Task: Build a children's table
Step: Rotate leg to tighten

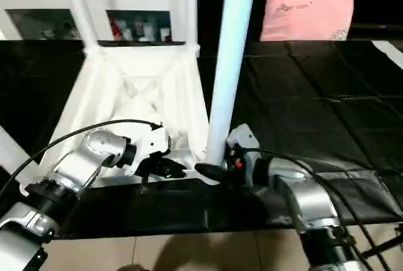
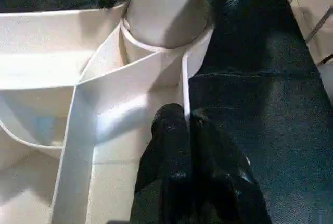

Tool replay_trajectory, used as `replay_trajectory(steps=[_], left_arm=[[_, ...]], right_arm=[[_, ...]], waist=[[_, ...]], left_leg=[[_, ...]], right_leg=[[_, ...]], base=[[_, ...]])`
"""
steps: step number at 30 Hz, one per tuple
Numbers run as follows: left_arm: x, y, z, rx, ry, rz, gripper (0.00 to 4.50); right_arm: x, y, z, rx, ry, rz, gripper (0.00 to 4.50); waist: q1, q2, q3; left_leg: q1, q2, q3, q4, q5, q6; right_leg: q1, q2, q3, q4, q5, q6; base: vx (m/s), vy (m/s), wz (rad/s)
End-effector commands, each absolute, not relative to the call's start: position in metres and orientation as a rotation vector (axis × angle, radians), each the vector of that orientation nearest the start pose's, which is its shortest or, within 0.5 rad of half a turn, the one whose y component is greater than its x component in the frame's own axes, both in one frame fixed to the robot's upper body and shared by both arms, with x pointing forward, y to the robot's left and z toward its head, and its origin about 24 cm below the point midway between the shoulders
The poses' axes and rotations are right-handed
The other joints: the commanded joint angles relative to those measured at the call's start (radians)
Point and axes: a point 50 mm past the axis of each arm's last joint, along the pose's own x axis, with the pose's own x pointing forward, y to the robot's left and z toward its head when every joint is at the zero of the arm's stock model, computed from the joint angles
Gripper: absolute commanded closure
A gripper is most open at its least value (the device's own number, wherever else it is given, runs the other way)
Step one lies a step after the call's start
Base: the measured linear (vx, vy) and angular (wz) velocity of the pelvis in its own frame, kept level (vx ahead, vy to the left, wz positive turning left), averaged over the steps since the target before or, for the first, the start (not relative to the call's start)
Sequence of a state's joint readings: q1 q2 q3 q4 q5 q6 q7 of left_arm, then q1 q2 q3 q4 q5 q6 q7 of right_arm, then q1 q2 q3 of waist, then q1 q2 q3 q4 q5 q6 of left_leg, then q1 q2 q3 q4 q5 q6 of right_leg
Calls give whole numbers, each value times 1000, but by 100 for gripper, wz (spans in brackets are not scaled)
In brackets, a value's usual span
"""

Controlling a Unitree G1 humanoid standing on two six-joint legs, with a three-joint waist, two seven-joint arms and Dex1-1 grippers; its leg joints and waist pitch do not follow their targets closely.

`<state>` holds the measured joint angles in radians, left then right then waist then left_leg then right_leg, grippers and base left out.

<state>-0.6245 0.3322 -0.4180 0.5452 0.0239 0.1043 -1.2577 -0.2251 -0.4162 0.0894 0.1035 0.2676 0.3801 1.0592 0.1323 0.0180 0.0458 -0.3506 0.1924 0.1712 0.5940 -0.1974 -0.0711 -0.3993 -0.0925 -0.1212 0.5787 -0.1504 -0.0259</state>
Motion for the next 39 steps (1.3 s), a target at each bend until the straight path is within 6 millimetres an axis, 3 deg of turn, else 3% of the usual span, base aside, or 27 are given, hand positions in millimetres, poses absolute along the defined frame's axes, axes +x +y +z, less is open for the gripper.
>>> replay_trajectory(steps=[1,7,9,13,14,15,16,18,21,22,23,26,27,28,29,30,31,32,33,36,37,39], left_arm=[[314,95,60,548,418,-1533,450],[322,100,63,535,371,-1497,450],[323,101,63,523,362,-1492,450],[320,107,67,483,319,-1470,450],[320,108,69,472,301,-1449,450],[320,108,69,472,301,-1449,450],[319,109,73,435,263,-1416,450],[316,111,75,404,238,-1400,450],[312,116,78,360,203,-1369,450],[310,118,80,338,190,-1349,423],[308,119,82,289,167,-1309,423],[299,122,87,182,128,-1229,391],[299,122,87,182,128,-1229,385],[291,124,88,128,109,-1168,379],[290,124,88,122,106,-1160,370],[280,124,88,79,87,-1103,359],[266,123,87,12,72,-1025,349],[260,123,87,-15,65,-992,341],[250,122,87,-58,58,-949,334],[242,122,86,-86,55,-924,319],[237,125,85,-98,57,-885,299],[233,131,84,-108,44,-822,279]], right_arm=[[256,-166,65,12,300,1199,68],[247,-183,77,15,255,1163,6],[247,-186,78,6,244,1133,6],[243,-190,79,-2,235,1107,6],[242,-191,79,-8,235,1096,6],[242,-191,79,-8,235,1096,6],[242,-194,80,-6,236,1055,6],[240,-197,81,3,239,1032,6],[233,-199,86,20,240,1038,6],[231,-199,88,19,229,1043,2],[230,-197,88,32,222,1028,2],[227,-192,87,55,197,993,0],[227,-192,87,55,197,993,0],[224,-189,84,73,194,963,0],[224,-188,83,75,194,960,0],[221,-186,80,88,195,939,0],[217,-185,74,101,208,899,0],[216,-184,72,104,214,881,0],[215,-183,68,106,228,846,0],[215,-182,65,109,244,811,0],[215,-181,64,113,256,800,0],[213,-178,62,124,272,800,0]], waist=[[-4,4,-65],[6,-1,-67],[8,-2,-68],[1,-15,-65],[0,-14,-65],[0,-11,-66],[-3,-19,-65],[-4,-21,-67],[-10,-16,-68],[-14,-15,-66],[-20,-16,-68],[-27,-19,-64],[-29,-18,-65],[-31,-24,-58],[-34,-21,-56],[-35,-25,-53],[-39,-23,-49],[-42,-30,-53],[-43,-27,-48],[-47,-29,-43],[-48,-32,-38],[-52,-37,-35]], left_leg=[[8,42,-8,-72,-211,54],[2,40,-9,-72,-193,57],[-1,41,-11,-72,-185,59],[-4,38,-10,-73,-182,61],[-3,39,-10,-73,-177,62],[-3,42,-12,-74,-174,61],[-3,40,-9,-73,-168,67],[-5,44,-10,-73,-150,68],[-9,45,-11,-72,-122,80],[-8,44,-9,-70,-125,87],[-13,46,-12,-71,-115,84],[-11,40,-5,-67,-135,86],[-13,45,-8,-69,-135,80],[-10,41,-5,-71,-151,82],[-12,45,-8,-73,-169,73],[-10,46,-7,-74,-181,69],[-8,44,-6,-77,-203,67],[-8,50,-11,-78,-215,54],[-4,48,-8,-79,-234,54],[-1,39,-9,-80,-280,46],[7,34,-9,-78,-315,43],[-2,33,-16,-81,-329,36]], right_leg=[[56,-66,61,-70,-300,-145],[58,-67,57,-75,-330,-128],[60,-69,57,-72,-329,-122],[59,-71,54,-77,-382,-105],[57,-72,54,-77,-387,-102],[57,-73,55,-74,-381,-105],[55,-70,54,-76,-375,-105],[55,-71,56,-69,-348,-116],[57,-69,58,-59,-282,-137],[54,-68,59,-61,-274,-141],[61,-71,59,-53,-251,-150],[53,-69,55,-68,-311,-155],[57,-72,56,-61,-308,-158],[51,-65,53,-73,-351,-140],[54,-70,55,-70,-382,-128],[51,-70,54,-75,-405,-124],[48,-67,53,-85,-455,-104],[53,-72,54,-80,-472,-96],[42,-67,54,-92,-510,-79],[36,-59,50,-108,-568,-39],[30,-55,46,-119,-609,-14],[38,-57,40,-119,-630,8]], base=[[0,0,0],[0,0,0],[0,0,0],[0,0,0],[0,0,0],[0,0,0],[0,0,0],[0,0,0],[0,0,0],[0,0,0],[0,0,0],[0,0,0],[0,0,0],[0,0,0],[0,0,0],[0,0,0],[0,0,0],[0,0,0],[0,0,0],[0,0,0],[0,0,0],[0,0,0]])
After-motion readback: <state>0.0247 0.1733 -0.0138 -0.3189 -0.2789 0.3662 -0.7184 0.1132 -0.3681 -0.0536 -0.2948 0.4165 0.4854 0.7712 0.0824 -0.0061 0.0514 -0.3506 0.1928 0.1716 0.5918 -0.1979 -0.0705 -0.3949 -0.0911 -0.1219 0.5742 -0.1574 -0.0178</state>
